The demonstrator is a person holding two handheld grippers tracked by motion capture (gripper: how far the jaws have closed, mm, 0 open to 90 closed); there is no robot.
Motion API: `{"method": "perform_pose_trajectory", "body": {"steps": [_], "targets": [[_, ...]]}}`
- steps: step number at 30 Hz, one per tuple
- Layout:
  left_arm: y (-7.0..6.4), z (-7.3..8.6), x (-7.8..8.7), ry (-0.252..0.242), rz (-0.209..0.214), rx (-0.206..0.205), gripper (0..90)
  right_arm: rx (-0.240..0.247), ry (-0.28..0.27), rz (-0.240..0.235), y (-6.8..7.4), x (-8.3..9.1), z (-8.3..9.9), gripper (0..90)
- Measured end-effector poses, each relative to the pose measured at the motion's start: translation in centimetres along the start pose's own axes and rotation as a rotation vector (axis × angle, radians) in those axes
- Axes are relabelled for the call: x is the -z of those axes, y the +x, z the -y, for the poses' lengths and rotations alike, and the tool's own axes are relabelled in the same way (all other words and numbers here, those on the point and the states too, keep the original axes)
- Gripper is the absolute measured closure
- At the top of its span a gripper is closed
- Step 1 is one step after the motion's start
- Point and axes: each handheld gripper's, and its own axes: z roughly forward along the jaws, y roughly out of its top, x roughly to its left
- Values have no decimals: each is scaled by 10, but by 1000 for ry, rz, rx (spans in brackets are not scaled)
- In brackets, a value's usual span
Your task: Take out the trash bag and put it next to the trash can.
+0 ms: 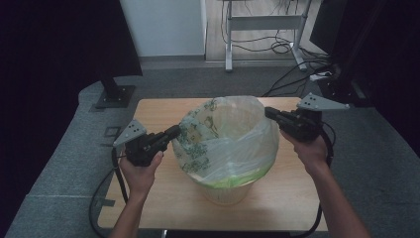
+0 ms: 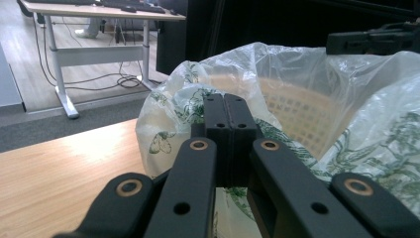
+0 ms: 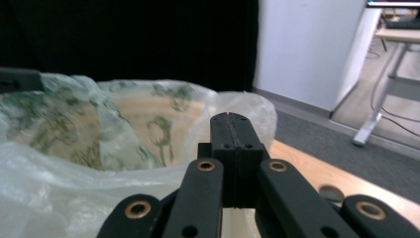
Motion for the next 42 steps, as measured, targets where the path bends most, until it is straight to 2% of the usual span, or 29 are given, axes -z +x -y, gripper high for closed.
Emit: {"method": "perform_pose_trajectory", "body": {"steps": [7,12,19,24,25,26,30,33,36,39,41,42], "targets": [[4,-8,4,-21,-6,2,900,25,-31,-48,15,-14,-20,894],[3,-15,5,-36,-2,1,900,32,-38,-65,23,-21,-27,893],[-2,-19,7,-45,3,-15,900,64,-4,-110,40,-30,-19,893],[-1,-18,7,-47,3,-10,900,56,1,-102,37,-22,-13,891],[-1,-18,7,-48,3,-11,900,59,3,-92,35,-19,-11,867],[-1,-16,8,-47,4,-10,900,51,5,-83,30,-13,-8,731],[0,-14,9,-49,4,0,900,29,22,-70,23,-1,-2,543],[0,-13,10,-51,4,2,900,7,57,-84,20,1,5,448],[0,-13,10,-52,3,0,900,4,84,-99,21,-2,7,422],[0,-13,9,-50,5,-1,900,31,146,-73,25,-11,9,476],[0,-12,10,-50,4,-1,900,51,176,-74,25,-15,12,672],[1,-12,10,-50,3,-1,900,74,183,-58,26,-16,13,748]]}}
